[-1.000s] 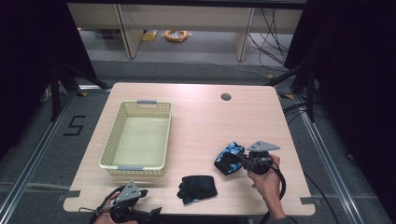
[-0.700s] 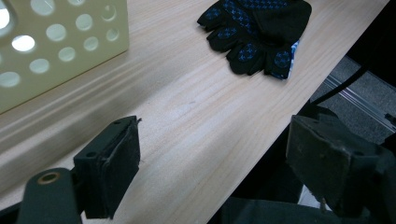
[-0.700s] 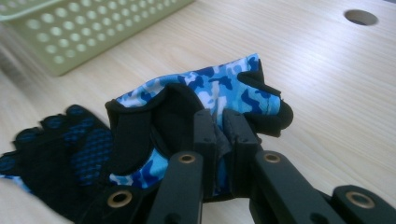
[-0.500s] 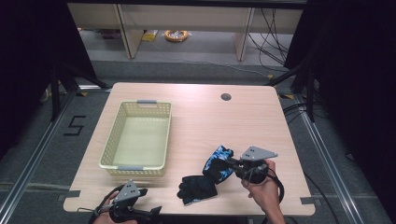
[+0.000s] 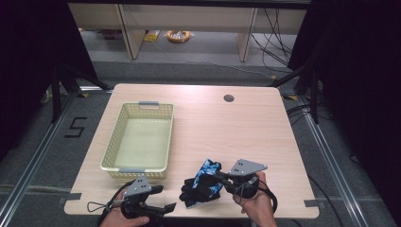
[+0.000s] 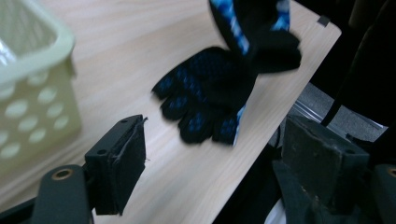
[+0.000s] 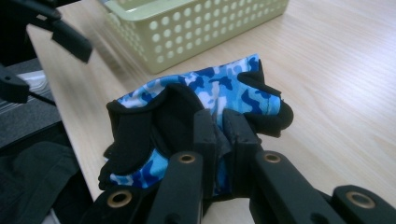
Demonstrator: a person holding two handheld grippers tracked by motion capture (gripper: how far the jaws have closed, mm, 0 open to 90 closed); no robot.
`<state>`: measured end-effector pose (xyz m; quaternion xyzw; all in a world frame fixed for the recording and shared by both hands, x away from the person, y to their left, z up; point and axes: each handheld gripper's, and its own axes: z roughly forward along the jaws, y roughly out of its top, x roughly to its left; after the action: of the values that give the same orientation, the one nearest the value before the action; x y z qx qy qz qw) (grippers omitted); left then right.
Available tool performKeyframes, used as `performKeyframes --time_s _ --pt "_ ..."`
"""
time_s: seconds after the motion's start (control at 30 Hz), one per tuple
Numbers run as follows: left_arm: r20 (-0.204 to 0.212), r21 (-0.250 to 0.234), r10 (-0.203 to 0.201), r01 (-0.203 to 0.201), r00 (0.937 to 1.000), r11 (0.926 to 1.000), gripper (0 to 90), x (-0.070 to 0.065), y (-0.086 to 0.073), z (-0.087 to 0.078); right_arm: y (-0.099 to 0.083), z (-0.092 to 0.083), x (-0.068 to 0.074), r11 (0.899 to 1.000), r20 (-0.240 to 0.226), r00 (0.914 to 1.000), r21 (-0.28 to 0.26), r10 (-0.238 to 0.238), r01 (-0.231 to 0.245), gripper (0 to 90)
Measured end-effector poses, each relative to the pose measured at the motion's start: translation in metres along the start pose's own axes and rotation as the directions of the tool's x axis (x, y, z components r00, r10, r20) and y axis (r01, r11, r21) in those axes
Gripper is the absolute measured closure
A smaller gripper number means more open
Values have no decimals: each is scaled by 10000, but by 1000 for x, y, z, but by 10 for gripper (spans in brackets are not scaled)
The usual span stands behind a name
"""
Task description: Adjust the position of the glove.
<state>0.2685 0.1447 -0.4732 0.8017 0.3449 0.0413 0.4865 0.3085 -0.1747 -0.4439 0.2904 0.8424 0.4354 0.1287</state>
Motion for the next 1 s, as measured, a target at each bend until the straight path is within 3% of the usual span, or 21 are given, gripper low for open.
performKeyframes --time_s 0.2,0.3,0.43,0.5,0.57,0.63,0.67,0.73,0.77,0.83,0.87,0.9,0.93,1.0 --pt "158 71 287 -288 9995 9996 238 -3 18 15 -1 2 7 10000 -270 9996 62 -12 13 848" --pt "328 52 145 -147 9994 9999 255 -3 24 26 -1 2 9 9999 -461 9988 -25 -169 168 848" --pt "966 336 -223 191 9951 9993 322 -5 30 44 -2 3 13 9999 -454 9989 77 -69 72 848" --pt "939 476 -106 61 9955 9988 335 -4 32 48 -2 4 13 9997 -455 9987 -14 -234 234 848" --pt "1035 444 -183 137 9945 9989 405 -3 32 52 -1 4 14 9996 -665 9975 96 -240 247 848" --pt "1020 500 -162 112 9947 9987 485 -3 33 52 -1 4 14 9996 -640 9976 112 -259 267 848" --pt "1281 583 -151 77 9916 9983 535 -4 33 52 0 4 14 9996 -520 9983 80 -250 254 848" --pt "1159 603 42 -113 9932 9981 608 -5 32 54 0 5 12 9993 -426 9984 42 -364 366 849" --pt "1252 576 -75 3 9921 9983 650 -7 32 54 0 5 13 9997 -419 9988 106 -234 239 849" --pt "1354 545 -187 114 9906 9984 709 -9 32 56 1 7 12 9988 -439 9979 64 -476 479 849" --pt "1317 650 -177 92 9911 9978 709 -10 31 56 2 7 12 9989 -379 9985 208 -403 411 850" --pt "1314 687 -229 140 9911 9975 717 -11 31 56 3 9 11 9979 -335 9975 191 -615 622 850" --pt "1377 629 -404 320 9896 9975 733 -12 30 58 4 9 11 9980 -337 9981 326 -521 532 851" --pt "1475 733 -735 632 9863 9953 774 -14 30 58 9 13 8 9960 -285 9965 403 -784 795 852"
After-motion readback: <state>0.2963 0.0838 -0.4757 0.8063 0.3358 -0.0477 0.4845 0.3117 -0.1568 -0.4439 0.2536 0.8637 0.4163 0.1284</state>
